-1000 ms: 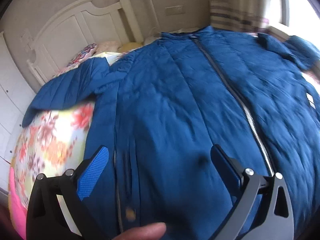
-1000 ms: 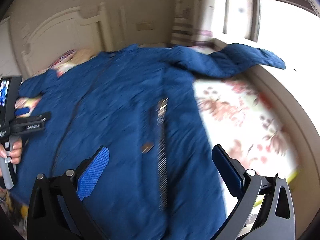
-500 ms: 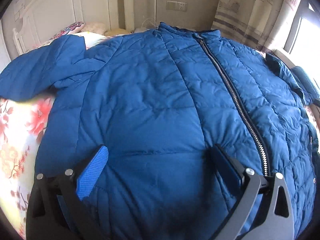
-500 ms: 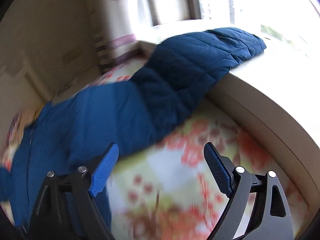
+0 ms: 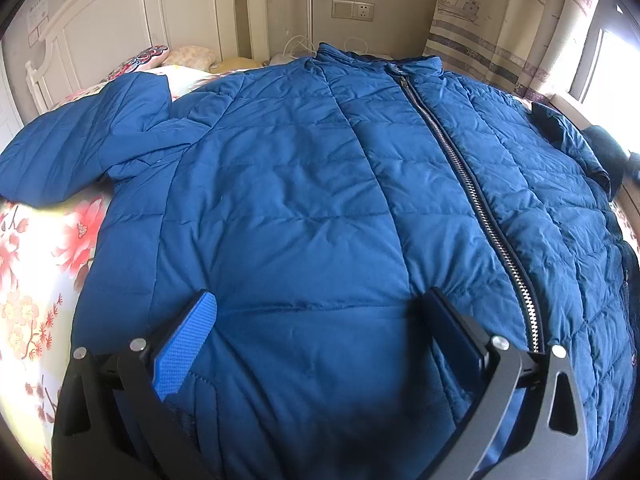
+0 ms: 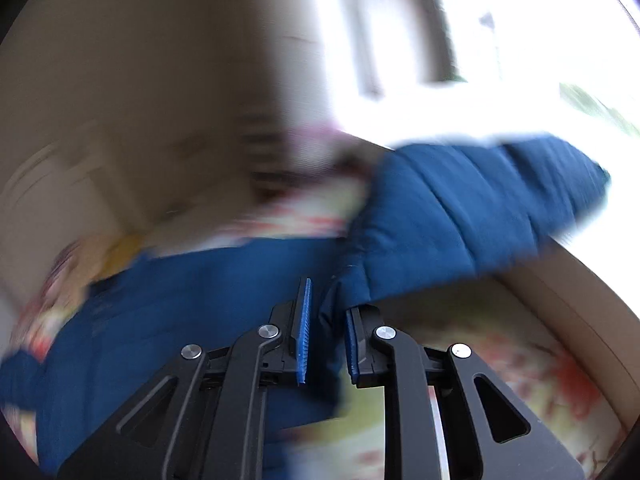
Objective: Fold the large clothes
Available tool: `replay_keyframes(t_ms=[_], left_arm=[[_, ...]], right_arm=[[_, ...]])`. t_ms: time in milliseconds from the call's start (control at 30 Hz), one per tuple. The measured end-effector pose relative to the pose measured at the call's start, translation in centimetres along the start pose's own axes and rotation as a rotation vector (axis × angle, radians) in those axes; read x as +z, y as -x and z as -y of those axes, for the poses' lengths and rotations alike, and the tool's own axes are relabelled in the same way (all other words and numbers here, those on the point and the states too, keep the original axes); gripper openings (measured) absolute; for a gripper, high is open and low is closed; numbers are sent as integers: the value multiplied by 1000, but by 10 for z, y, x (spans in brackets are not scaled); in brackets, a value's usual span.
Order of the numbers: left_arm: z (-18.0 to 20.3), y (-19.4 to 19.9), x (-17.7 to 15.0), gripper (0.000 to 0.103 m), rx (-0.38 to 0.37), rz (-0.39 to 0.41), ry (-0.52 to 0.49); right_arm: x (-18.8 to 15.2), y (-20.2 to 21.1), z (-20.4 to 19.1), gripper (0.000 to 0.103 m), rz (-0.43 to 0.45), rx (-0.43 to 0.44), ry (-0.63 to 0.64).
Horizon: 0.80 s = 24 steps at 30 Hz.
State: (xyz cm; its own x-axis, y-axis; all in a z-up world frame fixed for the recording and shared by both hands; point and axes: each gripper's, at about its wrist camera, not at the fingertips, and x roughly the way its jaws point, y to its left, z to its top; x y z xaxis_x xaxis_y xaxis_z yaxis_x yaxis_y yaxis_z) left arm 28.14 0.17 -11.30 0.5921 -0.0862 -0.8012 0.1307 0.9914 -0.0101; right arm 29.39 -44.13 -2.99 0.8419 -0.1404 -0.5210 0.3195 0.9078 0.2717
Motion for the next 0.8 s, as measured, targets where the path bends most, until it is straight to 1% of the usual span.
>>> replay_keyframes(t_ms=[33,67,133,167,200,233,267,300,333,367,400,433,467,500,533,567,600,633,667,733,767,800], left_arm=[[0,0,1,101,0,0,0],[0,0,0,101,0,0,0],[1,-1,1,101,-1,0,0],[1,0,0,101,-1,1,1],[1,0,1,101,-1,1,1],[1,0,0,101,0,1,1],[1,0,0,101,-1,1,1],[1,-1,0,101,-2,1,2],[0,0,0,101,-3,1,2],[0,-1,1,101,-5,1,3],[0,-1,2,101,-6,1,4],[0,-1,2,101,-7,2,4],[-1,-1,1,101,-8,3,5],[-1,-1,1,101,-9,3,5],[-1,-1,1,101,-8,3,5],[-1,-1,2,101,-9,3,5],[-1,-2,3,101,-9,3,5],[-1,-2,3,101,-9,3,5],[-1,-1,1,101,-10,4,7],[-1,0,0,101,-9,4,7],[0,0,1,101,-6,4,5],[0,0,1,101,1,5,1]], right_arm=[[-1,6,-19,18,1,61,44],[-6,12,-48,18,-1,137,114],[-19,21,-95,18,-16,245,250],[-32,24,-125,18,-44,312,351],[-47,23,-152,18,-90,350,462],[-61,20,-169,18,-128,349,543],[-81,13,-190,19,-184,318,651],[-101,3,-204,22,-245,269,739],[-117,-7,-210,43,-305,241,786],[-126,-14,-211,55,-342,223,797],[-128,-14,-205,58,-314,206,770],[-125,-11,-199,65,-322,205,737],[-119,-8,-190,69,-352,215,688],[-111,-2,-177,69,-374,225,628],[-113,12,-172,69,-372,228,592],[-108,30,-158,69,-345,223,546],[-102,47,-141,69,-295,207,502],[-108,69,-133,69,-250,185,468],[-107,83,-114,69,-205,154,430],[-108,105,-77,67,-146,72,364],[-108,113,-54,65,-116,15,306],[-108,117,-30,64,-114,-19,241]])
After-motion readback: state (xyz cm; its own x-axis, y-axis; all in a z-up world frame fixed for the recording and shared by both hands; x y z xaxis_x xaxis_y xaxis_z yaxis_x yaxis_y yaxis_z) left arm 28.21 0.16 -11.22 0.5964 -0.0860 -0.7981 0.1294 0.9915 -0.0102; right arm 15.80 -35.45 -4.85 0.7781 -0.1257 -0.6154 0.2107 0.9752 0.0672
